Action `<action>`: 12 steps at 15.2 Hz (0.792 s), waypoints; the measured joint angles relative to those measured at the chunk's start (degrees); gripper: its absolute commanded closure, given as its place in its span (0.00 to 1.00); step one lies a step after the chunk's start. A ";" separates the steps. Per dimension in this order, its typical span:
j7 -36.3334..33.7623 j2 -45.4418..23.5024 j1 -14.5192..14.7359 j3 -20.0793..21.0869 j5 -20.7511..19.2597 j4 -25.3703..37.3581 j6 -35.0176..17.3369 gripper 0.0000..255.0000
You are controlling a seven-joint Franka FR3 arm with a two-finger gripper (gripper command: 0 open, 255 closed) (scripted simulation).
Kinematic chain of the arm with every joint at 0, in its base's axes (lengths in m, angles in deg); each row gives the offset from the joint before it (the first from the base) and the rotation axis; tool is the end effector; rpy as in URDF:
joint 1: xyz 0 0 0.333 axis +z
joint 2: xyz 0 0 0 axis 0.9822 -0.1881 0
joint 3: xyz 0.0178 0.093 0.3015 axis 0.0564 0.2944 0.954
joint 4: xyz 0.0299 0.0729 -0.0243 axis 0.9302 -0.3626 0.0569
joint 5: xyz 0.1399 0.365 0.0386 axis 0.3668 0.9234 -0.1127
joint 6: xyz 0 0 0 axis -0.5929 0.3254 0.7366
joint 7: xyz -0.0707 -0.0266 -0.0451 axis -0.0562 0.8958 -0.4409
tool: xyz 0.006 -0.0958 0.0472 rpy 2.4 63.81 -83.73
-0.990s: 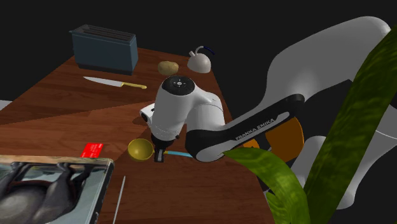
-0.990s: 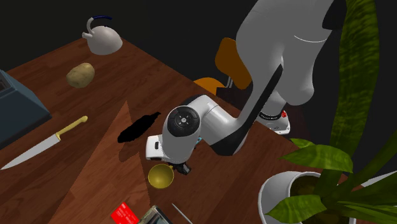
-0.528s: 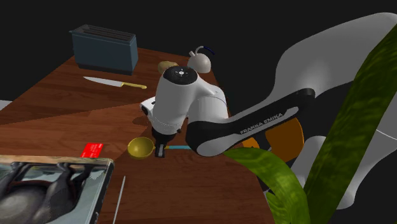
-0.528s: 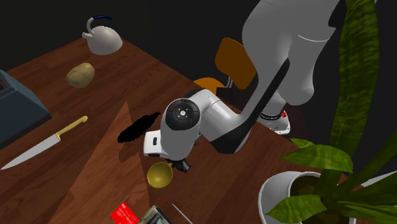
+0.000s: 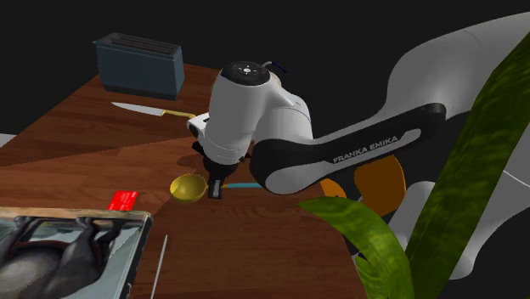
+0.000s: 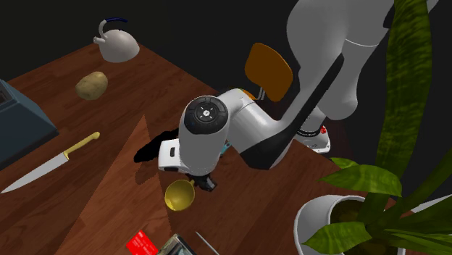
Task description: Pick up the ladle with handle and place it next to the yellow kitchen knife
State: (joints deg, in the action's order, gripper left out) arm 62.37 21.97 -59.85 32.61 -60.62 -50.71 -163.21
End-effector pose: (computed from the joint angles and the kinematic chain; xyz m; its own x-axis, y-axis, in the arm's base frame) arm 0.3923 0.3382 0.3999 0.5938 0.8005 0.0809 0.7828 -0.5980 0.1719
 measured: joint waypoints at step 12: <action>3.68 1.86 -0.47 -1.08 1.92 6.61 8.00 1.00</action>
State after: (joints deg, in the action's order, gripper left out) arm 66.04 23.84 -60.32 31.53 -58.70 -44.10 -155.21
